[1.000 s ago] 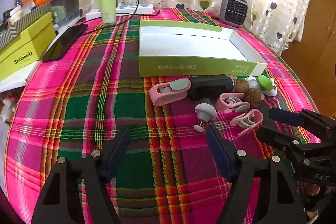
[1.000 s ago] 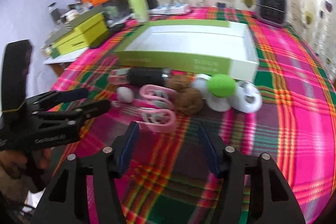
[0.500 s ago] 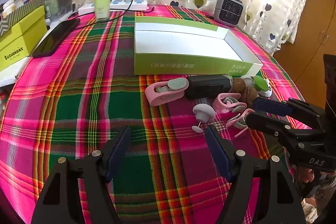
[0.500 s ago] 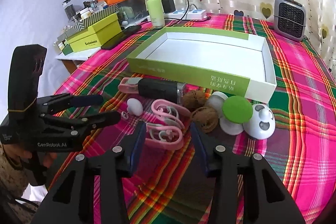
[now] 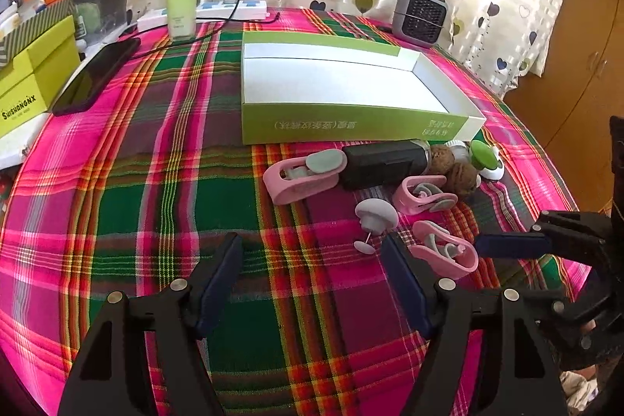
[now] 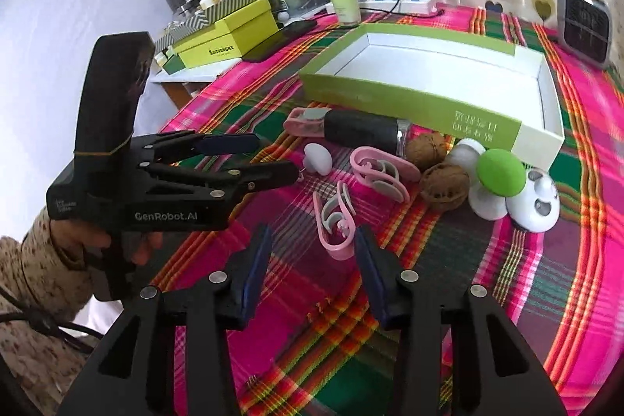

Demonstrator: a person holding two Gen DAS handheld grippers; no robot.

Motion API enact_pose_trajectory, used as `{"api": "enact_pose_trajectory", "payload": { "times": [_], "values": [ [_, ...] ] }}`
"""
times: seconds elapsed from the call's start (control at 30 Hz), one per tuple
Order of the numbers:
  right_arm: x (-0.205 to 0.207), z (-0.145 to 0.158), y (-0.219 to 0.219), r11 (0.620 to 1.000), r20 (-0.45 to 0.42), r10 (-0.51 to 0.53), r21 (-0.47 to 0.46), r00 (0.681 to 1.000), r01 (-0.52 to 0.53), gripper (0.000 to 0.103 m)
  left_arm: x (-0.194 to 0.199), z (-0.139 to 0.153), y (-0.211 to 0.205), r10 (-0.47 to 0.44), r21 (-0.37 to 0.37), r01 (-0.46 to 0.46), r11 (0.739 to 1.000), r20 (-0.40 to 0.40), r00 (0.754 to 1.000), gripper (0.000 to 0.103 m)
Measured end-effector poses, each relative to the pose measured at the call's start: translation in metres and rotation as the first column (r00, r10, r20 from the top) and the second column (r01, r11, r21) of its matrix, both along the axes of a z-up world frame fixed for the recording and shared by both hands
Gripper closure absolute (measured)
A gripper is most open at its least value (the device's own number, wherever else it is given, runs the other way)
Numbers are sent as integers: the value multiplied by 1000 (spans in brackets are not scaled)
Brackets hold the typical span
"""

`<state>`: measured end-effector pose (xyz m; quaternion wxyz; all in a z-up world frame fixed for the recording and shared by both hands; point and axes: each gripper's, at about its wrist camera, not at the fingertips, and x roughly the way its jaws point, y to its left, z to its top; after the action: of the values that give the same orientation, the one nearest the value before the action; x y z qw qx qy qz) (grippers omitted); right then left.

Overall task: Organize objects
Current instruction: 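Move the right tool toward the pink looped clip while the left tool approaches the white mushroom peg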

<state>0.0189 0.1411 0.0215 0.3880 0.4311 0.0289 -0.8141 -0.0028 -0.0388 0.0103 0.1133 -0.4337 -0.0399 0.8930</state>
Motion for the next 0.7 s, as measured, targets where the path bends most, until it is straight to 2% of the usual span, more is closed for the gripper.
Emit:
{"api": "enact_pose_trajectory", "payload": {
  "times": [0.13, 0.23, 0.3, 0.4, 0.43, 0.47, 0.53, 0.7],
  "values": [
    [-3, 1, -2, 996, -77, -42, 69, 996, 47, 58, -1, 0, 2, -1, -1, 1, 1000, 0, 1000, 30],
    [-2, -4, -14, 994, -96, 10, 106, 995, 1, 58, -3, 0, 3, -6, 3, 6, 1000, 1, 1000, 30],
    [-3, -10, -18, 990, -105, 7, 142, 994, 8, 58, -3, 0, 4, -5, 5, 5, 1000, 1, 1000, 30],
    [-7, -12, -13, 992, -92, -15, 125, 996, 26, 58, -3, -1, 5, -6, 9, 6, 1000, 3, 1000, 30],
    [-7, -12, -12, 992, -98, -18, 121, 995, 30, 61, -4, -1, 6, -7, 10, 7, 1000, 3, 1000, 30],
    [-7, -11, -13, 992, -107, -17, 123, 994, 31, 70, -5, -1, 7, -7, 13, 7, 1000, 4, 1000, 30],
    [-7, -10, -13, 991, -120, -16, 133, 993, 32, 79, -7, -1, 10, -15, 17, 14, 1000, 6, 1000, 30],
    [-6, -6, -10, 992, -139, -23, 121, 990, 40, 79, -10, -1, 16, -33, 16, 33, 999, 7, 999, 30]
  ]
}}
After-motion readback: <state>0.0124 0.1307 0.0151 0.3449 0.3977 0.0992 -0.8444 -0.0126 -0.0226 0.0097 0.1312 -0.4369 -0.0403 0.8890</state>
